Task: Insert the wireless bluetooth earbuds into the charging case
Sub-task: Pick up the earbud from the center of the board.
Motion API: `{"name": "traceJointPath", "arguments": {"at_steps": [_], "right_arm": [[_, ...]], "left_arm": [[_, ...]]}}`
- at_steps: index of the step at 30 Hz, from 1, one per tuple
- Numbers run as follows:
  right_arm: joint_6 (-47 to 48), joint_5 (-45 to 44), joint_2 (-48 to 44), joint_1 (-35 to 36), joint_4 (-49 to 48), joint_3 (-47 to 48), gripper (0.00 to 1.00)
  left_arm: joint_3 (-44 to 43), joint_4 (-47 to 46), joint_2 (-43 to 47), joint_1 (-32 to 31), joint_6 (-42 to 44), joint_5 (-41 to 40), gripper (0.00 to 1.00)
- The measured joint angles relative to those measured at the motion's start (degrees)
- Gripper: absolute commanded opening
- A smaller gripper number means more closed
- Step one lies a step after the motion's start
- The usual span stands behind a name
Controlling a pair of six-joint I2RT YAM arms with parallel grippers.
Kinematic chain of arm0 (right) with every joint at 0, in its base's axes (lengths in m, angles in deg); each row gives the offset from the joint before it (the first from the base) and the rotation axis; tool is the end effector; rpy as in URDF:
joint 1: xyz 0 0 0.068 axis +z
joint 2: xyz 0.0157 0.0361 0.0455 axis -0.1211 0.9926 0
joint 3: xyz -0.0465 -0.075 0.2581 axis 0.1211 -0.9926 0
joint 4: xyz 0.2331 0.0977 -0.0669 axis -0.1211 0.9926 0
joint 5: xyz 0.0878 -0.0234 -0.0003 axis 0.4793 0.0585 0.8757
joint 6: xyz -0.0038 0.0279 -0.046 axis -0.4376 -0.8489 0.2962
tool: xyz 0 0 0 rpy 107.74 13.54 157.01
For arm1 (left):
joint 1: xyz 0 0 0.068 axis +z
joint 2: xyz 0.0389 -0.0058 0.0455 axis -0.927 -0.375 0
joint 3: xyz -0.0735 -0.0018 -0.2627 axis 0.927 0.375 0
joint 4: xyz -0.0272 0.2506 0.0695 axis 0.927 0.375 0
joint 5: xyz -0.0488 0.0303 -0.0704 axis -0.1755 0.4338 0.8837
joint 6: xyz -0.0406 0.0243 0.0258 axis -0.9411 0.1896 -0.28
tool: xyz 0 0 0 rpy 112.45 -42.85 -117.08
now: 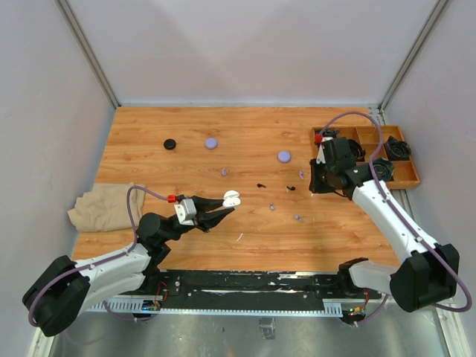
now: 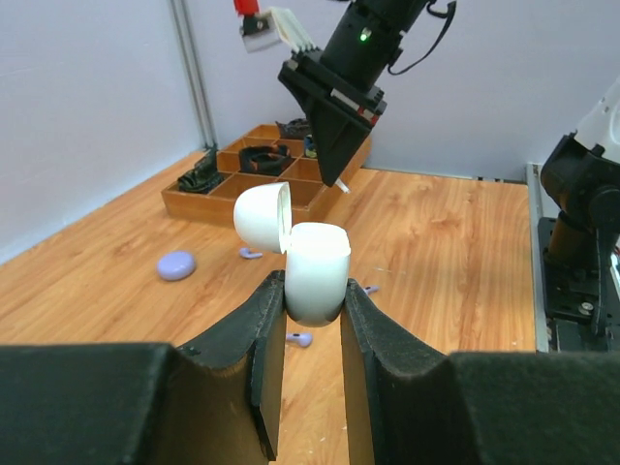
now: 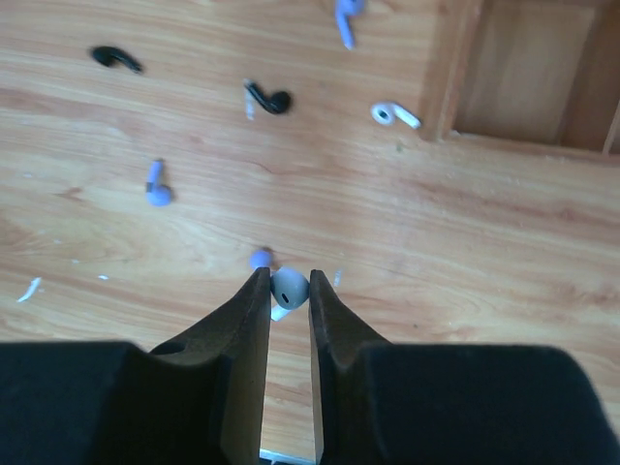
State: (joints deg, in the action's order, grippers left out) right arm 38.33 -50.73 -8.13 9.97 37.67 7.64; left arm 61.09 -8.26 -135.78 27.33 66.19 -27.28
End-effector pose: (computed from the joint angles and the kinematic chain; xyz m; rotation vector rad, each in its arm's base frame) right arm 0.2392 0.0737 0.2780 -0.0752 2.4740 0.2645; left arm 0.1167 -0.1208 0.2180 0.8056 1.0504 -0.9116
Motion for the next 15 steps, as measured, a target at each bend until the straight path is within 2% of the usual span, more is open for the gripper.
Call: {"name": "traceJointPath", "arguments": {"at_steps": [7, 15], "right_arm": [[0.33, -2.54, -3.54, 9.31, -0.98, 5.09, 0.17], [2.69, -4.02, -6.34, 19.23, -6.69, 8.35, 0.17]], "left_arm": [[-0.02, -2.99, -2.23, 0.0, -0.07, -1.77, 0.0], [-0.68, -6.58, -4.85, 0.0, 1.68, -2.38, 0.0]]}}
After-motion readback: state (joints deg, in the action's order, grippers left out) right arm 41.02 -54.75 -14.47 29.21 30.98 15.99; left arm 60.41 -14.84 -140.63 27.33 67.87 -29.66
